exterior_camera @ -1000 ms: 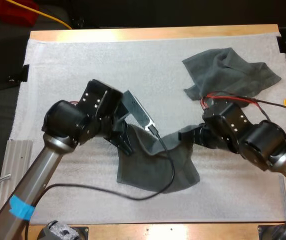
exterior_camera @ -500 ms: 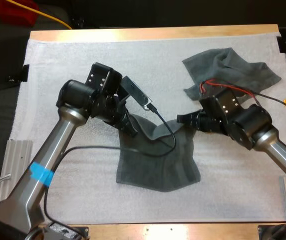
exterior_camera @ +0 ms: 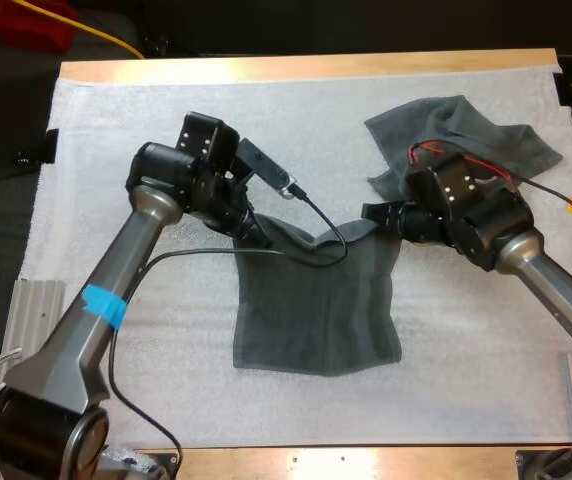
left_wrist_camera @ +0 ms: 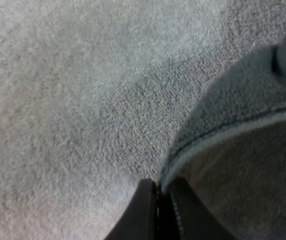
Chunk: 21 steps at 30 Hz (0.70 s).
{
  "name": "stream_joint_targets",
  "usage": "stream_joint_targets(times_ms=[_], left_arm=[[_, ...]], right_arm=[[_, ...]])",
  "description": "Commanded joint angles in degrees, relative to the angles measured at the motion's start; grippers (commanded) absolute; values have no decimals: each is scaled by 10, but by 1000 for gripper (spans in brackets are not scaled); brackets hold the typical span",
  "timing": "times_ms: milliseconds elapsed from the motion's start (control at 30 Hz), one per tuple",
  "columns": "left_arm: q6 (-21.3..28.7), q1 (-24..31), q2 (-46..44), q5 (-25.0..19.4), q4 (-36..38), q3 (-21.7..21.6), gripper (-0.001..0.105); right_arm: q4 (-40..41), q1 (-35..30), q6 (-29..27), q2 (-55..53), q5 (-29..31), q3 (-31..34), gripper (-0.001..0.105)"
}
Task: Pick towel from pile, fold and stack
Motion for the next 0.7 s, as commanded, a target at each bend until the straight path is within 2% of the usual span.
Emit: stream_joint_targets(times_ms=[0, 300, 533, 667], left_arm=[[-11, 0, 7, 0, -4, -1, 0], [-31, 0, 42, -20, -47, -1, 0], [-52, 0, 56, -62, -62, 1, 0], [-53, 0, 56, -65, -72, 1, 0]], right_arm=[[-3, -4, 5, 4, -1, -1, 1], [-15, -7, 13, 31, 35, -1, 1], [-18, -9, 23, 40, 63, -1, 1], [-27, -9, 25, 40, 73, -1, 1]])
